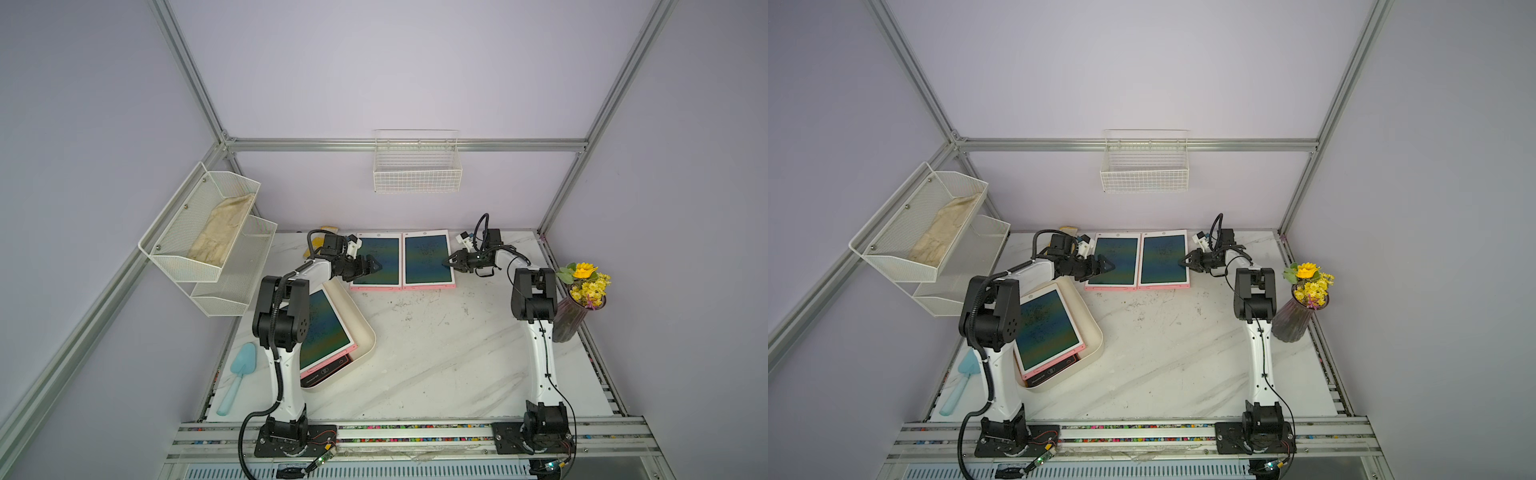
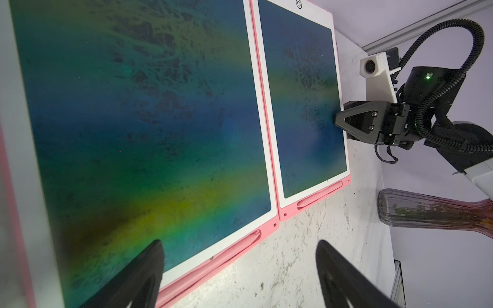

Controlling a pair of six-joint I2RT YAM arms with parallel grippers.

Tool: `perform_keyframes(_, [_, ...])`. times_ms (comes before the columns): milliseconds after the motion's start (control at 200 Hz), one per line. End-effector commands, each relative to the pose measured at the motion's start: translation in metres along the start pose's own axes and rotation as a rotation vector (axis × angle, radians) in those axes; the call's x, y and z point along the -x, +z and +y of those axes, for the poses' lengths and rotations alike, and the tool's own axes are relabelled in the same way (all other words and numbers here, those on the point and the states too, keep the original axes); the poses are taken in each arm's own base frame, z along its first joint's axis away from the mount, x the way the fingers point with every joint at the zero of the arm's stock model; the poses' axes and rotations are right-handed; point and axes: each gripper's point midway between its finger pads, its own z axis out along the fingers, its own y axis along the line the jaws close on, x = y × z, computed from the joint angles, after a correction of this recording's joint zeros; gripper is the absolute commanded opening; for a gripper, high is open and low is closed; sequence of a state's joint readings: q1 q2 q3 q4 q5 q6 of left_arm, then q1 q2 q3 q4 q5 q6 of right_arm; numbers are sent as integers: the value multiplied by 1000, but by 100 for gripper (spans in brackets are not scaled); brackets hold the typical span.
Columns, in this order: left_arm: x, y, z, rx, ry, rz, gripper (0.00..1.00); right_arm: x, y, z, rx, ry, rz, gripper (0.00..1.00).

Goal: Take out the writing tablet from the storage box
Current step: Place the writing tablet at the center of the board.

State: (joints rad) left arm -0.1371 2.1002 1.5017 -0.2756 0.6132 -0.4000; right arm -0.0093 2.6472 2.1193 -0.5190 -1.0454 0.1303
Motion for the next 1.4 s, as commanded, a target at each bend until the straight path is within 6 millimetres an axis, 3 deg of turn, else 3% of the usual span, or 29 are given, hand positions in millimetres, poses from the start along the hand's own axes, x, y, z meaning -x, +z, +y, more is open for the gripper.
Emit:
perform_keyframes(0, [35, -15, -21, -39, 66, -82, 88, -42, 5, -74, -241, 90, 65, 30])
perform_keyframes(455, [35, -18, -24, -44, 70, -85, 88, -42, -5, -85, -348, 99, 63, 48])
perform_keyframes(900, [37, -22, -28, -48, 74, -91, 88, -59, -12, -90, -401, 102, 95, 48])
perform_keyframes(1395, [36, -29, -32, -46, 81, -99, 89, -78, -15, -79, -409, 112, 100, 48])
